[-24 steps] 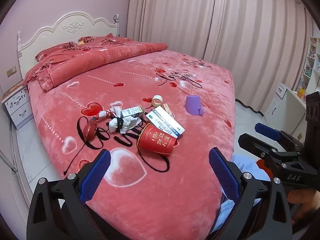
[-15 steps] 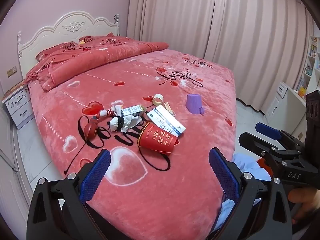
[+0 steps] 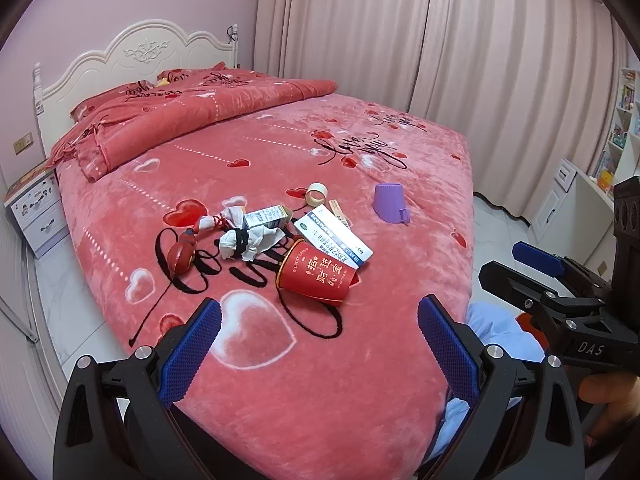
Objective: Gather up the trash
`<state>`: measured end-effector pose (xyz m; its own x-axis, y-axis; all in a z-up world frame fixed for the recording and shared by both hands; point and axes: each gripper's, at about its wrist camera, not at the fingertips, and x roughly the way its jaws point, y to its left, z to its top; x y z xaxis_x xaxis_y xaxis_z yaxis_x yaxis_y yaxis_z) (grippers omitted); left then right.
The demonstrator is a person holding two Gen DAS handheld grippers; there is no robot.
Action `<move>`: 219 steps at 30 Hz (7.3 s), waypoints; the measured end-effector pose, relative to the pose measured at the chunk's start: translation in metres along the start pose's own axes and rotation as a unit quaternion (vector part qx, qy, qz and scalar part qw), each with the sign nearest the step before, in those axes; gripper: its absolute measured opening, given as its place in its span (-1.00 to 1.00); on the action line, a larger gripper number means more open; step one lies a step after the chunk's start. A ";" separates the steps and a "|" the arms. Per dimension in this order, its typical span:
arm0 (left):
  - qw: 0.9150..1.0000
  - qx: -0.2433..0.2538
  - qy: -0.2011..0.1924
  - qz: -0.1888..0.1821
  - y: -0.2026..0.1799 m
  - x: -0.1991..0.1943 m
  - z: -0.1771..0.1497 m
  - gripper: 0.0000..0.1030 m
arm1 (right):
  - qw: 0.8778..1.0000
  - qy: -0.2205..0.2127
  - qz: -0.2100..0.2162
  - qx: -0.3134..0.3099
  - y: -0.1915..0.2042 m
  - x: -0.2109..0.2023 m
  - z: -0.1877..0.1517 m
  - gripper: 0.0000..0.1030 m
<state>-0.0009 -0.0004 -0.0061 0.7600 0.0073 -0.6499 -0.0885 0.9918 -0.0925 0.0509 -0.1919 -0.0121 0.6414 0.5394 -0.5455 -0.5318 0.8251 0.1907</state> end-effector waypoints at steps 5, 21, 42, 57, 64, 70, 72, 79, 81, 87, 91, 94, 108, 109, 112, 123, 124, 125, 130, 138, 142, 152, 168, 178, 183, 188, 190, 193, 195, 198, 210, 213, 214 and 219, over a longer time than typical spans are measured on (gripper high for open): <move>1.000 0.000 0.001 0.000 0.000 0.000 0.001 0.88 | 1.000 0.002 0.000 0.000 0.000 0.000 0.000 0.91; 1.000 0.000 0.003 0.000 0.000 0.001 0.000 0.88 | 1.000 0.004 0.000 0.001 0.001 0.003 -0.001 0.91; 1.000 0.002 0.012 0.001 0.005 0.006 -0.004 0.88 | 1.000 0.007 0.001 0.001 0.003 0.008 -0.006 0.91; 1.000 0.002 0.012 0.001 0.005 0.006 -0.005 0.88 | 1.000 0.010 0.003 0.002 0.003 0.010 -0.009 0.91; 1.000 0.003 0.015 0.003 0.005 0.007 -0.008 0.88 | 1.000 0.013 0.004 0.003 0.005 0.011 -0.012 0.91; 1.000 0.004 0.017 0.004 0.004 0.007 -0.008 0.88 | 1.000 0.013 0.004 0.003 0.004 0.011 -0.011 0.91; 1.000 0.003 0.017 0.003 0.004 0.007 -0.008 0.88 | 1.000 0.014 0.004 0.003 0.005 0.011 -0.011 0.91; 1.000 0.003 0.018 0.004 0.004 0.007 -0.008 0.88 | 1.000 0.015 0.004 0.004 0.005 0.012 -0.012 0.91; 1.000 0.003 0.018 0.004 0.004 0.007 -0.008 0.88 | 1.000 0.015 0.004 0.004 0.005 0.012 -0.012 0.91; 1.000 0.010 0.019 0.004 0.003 0.008 -0.008 0.88 | 1.000 0.014 0.008 0.001 0.005 0.012 -0.014 0.91; 0.999 0.024 0.027 0.010 0.000 0.010 -0.007 0.88 | 1.000 0.018 0.013 0.001 0.001 0.011 -0.013 0.91; 0.999 0.028 0.031 0.011 -0.001 0.011 -0.004 0.88 | 1.000 0.020 0.016 0.000 -0.002 0.010 -0.005 0.91; 0.993 0.083 0.079 0.019 0.007 0.033 0.010 0.88 | 0.996 0.062 0.055 -0.038 -0.001 0.035 0.011 0.91; 0.993 0.088 0.082 0.016 0.009 0.035 0.010 0.88 | 0.995 0.067 0.059 -0.040 -0.002 0.039 0.013 0.91; 0.991 0.098 0.095 0.008 0.016 0.043 0.012 0.88 | 0.994 0.073 0.071 -0.048 -0.003 0.047 0.018 0.91; 0.989 0.074 0.127 -0.003 0.075 0.072 0.026 0.88 | 0.981 0.094 0.142 -0.097 0.022 0.090 0.022 0.91; 0.988 0.078 0.130 -0.002 0.079 0.074 0.027 0.88 | 0.979 0.096 0.146 -0.103 0.025 0.094 0.021 0.91; 0.988 0.086 0.131 -0.003 0.083 0.077 0.027 0.88 | 0.978 0.098 0.152 -0.107 0.028 0.099 0.021 0.91; 0.982 0.120 0.145 -0.022 0.099 0.091 0.029 0.88 | 0.973 0.090 0.166 -0.137 0.040 0.116 0.025 0.91; 0.974 0.160 0.151 -0.046 0.136 0.130 0.038 0.88 | 0.966 0.131 0.140 -0.176 0.051 0.149 0.026 0.91; 0.975 0.139 0.163 -0.065 0.160 0.153 0.045 0.88 | 0.967 0.140 0.152 -0.149 0.047 0.157 0.027 0.91; 0.967 0.132 0.191 -0.102 0.188 0.198 0.047 0.44 | 0.966 0.149 0.159 -0.139 0.049 0.179 0.029 0.91; 0.957 0.140 0.221 -0.128 0.188 0.211 0.036 -0.25 | 0.964 0.166 0.163 -0.130 0.041 0.194 0.025 0.89; 0.950 0.147 0.222 -0.163 0.146 0.172 0.026 -0.25 | 0.960 0.162 0.166 -0.157 0.032 0.197 0.017 0.71; 0.941 0.167 0.223 -0.189 0.117 0.166 0.023 -0.25 | 0.959 0.163 0.159 -0.169 0.029 0.198 0.016 0.71; 0.936 0.172 0.228 -0.204 0.104 0.170 0.021 -0.25 | 0.956 0.169 0.162 -0.178 0.029 0.203 0.016 0.71; 0.936 0.173 0.230 -0.204 0.102 0.170 0.019 -0.25 | 0.953 0.171 0.163 -0.187 0.031 0.208 0.016 0.60; 0.935 0.171 0.236 -0.202 0.106 0.169 0.015 -0.25 | 0.948 0.191 0.161 -0.196 0.034 0.219 0.011 0.39; 0.934 0.169 0.240 -0.202 0.107 0.172 0.013 -0.25 | 0.945 0.203 0.161 -0.199 0.034 0.226 0.007 0.27; 0.934 0.165 0.245 -0.202 0.108 0.174 0.010 -0.25 | 0.944 0.209 0.157 -0.203 0.034 0.230 0.003 0.18; 0.938 0.161 0.232 -0.202 0.096 0.157 0.012 -0.25 | 0.949 0.184 0.175 -0.188 0.033 0.193 0.014 0.05; 0.938 0.169 0.226 -0.201 0.084 0.142 0.012 -0.25 | 0.951 0.174 0.178 -0.185 0.032 0.170 0.014 0.05; 0.938 0.173 0.224 -0.201 0.078 0.136 0.012 -0.25 | 0.951 0.172 0.178 -0.185 0.031 0.163 0.014 0.05; 0.935 0.194 0.212 -0.209 0.051 0.110 0.009 -0.25 | 0.957 0.154 0.173 -0.177 0.020 0.116 0.009 0.05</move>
<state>0.0842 0.0521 -0.0757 0.3456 -0.3604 -0.8664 0.4620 0.8690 -0.1771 0.1196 -0.1117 -0.0644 0.2290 0.6505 -0.7241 -0.8717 0.4681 0.1448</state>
